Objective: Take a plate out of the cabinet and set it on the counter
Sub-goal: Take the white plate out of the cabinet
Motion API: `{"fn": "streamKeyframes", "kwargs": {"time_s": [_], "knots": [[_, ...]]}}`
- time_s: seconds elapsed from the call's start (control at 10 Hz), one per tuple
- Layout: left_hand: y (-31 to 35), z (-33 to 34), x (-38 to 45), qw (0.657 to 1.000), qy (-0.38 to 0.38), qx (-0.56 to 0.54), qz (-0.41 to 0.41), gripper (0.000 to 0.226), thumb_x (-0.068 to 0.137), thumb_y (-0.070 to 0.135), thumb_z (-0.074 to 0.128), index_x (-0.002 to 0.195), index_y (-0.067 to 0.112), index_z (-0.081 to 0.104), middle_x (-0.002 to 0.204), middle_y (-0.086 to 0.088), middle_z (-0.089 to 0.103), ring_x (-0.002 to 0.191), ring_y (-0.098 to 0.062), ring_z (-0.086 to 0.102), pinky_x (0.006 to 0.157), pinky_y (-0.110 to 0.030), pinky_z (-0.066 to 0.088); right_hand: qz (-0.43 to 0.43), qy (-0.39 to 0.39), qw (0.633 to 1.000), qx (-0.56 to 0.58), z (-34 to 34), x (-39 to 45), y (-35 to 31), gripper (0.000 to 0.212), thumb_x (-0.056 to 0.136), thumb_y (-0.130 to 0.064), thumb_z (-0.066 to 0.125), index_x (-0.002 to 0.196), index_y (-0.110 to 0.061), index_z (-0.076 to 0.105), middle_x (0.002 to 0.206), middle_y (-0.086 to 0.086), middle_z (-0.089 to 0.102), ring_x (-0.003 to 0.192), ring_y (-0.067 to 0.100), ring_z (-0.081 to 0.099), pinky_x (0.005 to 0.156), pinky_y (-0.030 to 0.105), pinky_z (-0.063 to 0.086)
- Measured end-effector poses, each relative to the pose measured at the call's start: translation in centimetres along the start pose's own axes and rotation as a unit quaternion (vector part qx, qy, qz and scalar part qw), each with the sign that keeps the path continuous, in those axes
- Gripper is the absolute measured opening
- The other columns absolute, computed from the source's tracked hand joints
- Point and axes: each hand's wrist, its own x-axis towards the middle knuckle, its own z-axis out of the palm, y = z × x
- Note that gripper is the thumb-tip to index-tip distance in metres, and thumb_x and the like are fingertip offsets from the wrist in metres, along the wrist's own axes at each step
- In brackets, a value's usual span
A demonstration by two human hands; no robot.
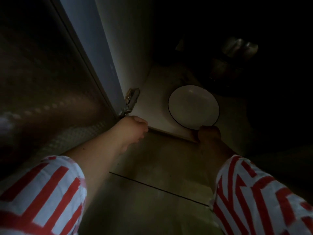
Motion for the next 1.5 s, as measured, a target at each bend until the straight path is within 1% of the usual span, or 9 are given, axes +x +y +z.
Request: {"fn": "streamKeyframes", "kwargs": {"time_s": [0.1, 0.3, 0.4, 0.5, 0.6, 0.7, 0.9, 1.1, 1.5], "knots": [[-0.2, 0.1, 0.3, 1.000, 0.003, 0.004, 0.002, 0.024, 0.091, 0.012, 0.046, 0.070, 0.022, 0.054, 0.082, -0.005, 0.060, 0.066, -0.013, 0.051, 0.058, -0.024, 0.039, 0.017, 0.011, 0.996, 0.090, 0.4, 0.2, 0.3, 0.034, 0.093, -0.009, 0.042, 0.124, 0.004, 0.051, 0.127, 0.023, 0.057, 0.113, 0.034, 0.058, 0.051, 0.014, 0.047], [1.3, 1.8, -1.4, 0.999, 0.009, 0.003, -0.033, 0.013, 0.090, 0.015, 0.047, 0.087, 0.018, 0.059, 0.090, -0.009, 0.062, 0.082, -0.023, 0.057, 0.072, -0.033, 0.047, 0.017, 0.026, 0.996, 0.079, -2.2, -4.1, 0.4, 0.035, 0.091, -0.014, 0.044, 0.119, 0.004, 0.053, 0.119, 0.022, 0.061, 0.105, 0.036, 0.060, 0.080, 0.035, 0.050], [3.0, 2.5, -3.9, 0.998, -0.001, -0.015, -0.053, 0.034, 0.091, 0.017, 0.048, 0.124, 0.015, 0.052, 0.086, -0.001, 0.057, 0.079, -0.020, 0.059, 0.067, -0.030, 0.049, 0.017, 0.009, 0.994, 0.105, -4.2, -7.7, -0.4, 0.035, 0.091, -0.013, 0.044, 0.121, 0.004, 0.048, 0.117, 0.023, 0.060, 0.097, 0.036, 0.061, 0.082, 0.043, 0.055], [5.0, 2.3, -7.7, 0.996, -0.008, -0.038, -0.081, 0.054, 0.092, 0.025, 0.048, 0.143, 0.018, 0.032, 0.104, -0.005, 0.056, 0.079, -0.019, 0.059, 0.065, -0.029, 0.051, 0.030, -0.013, 0.988, 0.151, -6.7, -12.1, -0.9, 0.035, 0.089, -0.010, 0.046, 0.120, 0.005, 0.047, 0.107, 0.028, 0.062, 0.082, 0.033, 0.062, 0.081, 0.045, 0.056], [7.3, 1.1, -11.7, 0.995, -0.005, -0.058, -0.081, 0.065, 0.092, 0.027, 0.050, 0.148, 0.026, 0.018, 0.137, -0.012, 0.049, 0.094, -0.026, 0.062, 0.072, -0.035, 0.054, 0.027, -0.020, 0.987, 0.157, -9.1, -16.8, -2.2, 0.033, 0.087, -0.007, 0.048, 0.119, 0.004, 0.049, 0.074, 0.011, 0.059, 0.057, 0.020, 0.060, 0.055, 0.031, 0.054], [10.0, -0.9, -15.8, 0.994, 0.002, -0.072, -0.078, 0.064, 0.091, 0.021, 0.049, 0.147, 0.028, 0.019, 0.146, -0.007, 0.041, 0.114, -0.029, 0.054, 0.076, -0.036, 0.054, 0.033, -0.038, 0.993, 0.106, -11.8, -21.5, -4.0, 0.031, 0.091, -0.008, 0.044, 0.121, -0.008, 0.049, 0.077, -0.002, 0.055, 0.051, 0.014, 0.060, 0.041, 0.020, 0.048], [14.9, -4.7, -24.3, 0.993, 0.012, -0.083, -0.088, 0.045, 0.088, 0.011, 0.039, 0.130, 0.024, 0.049, 0.112, -0.003, 0.063, 0.091, -0.021, 0.062, 0.070, -0.037, 0.055, 0.033, -0.076, 0.996, 0.017, -17.5, -31.2, -7.3, 0.025, 0.091, -0.012, 0.040, 0.112, -0.014, 0.053, 0.076, -0.001, 0.062, 0.053, 0.015, 0.065, 0.055, 0.030, 0.057], [18.7, -8.1, -32.5, 0.988, 0.046, -0.053, -0.136, 0.040, 0.086, 0.010, 0.035, 0.118, 0.015, 0.058, 0.112, -0.012, 0.065, 0.100, -0.033, 0.062, 0.075, -0.044, 0.057, 0.033, -0.130, 0.991, -0.019, -22.9, -39.0, -11.7, 0.025, 0.093, -0.011, 0.041, 0.117, -0.010, 0.051, 0.101, 0.010, 0.054, 0.064, 0.016, 0.058, 0.028, 0.011, 0.038], [26.0, -15.6, -45.0, 0.984, 0.077, -0.082, -0.138, 0.037, 0.088, -0.001, 0.040, 0.124, 0.002, 0.049, 0.121, -0.017, 0.060, 0.093, -0.036, 0.065, 0.065, -0.044, 0.059, -0.033, -0.173, 0.984, -0.021, -27.6, -48.8, -19.5, 0.031, 0.089, -0.008, 0.044, 0.117, -0.009, 0.055, 0.072, 0.008, 0.066, 0.053, 0.018, 0.068, 0.054, 0.032, 0.060]]}}
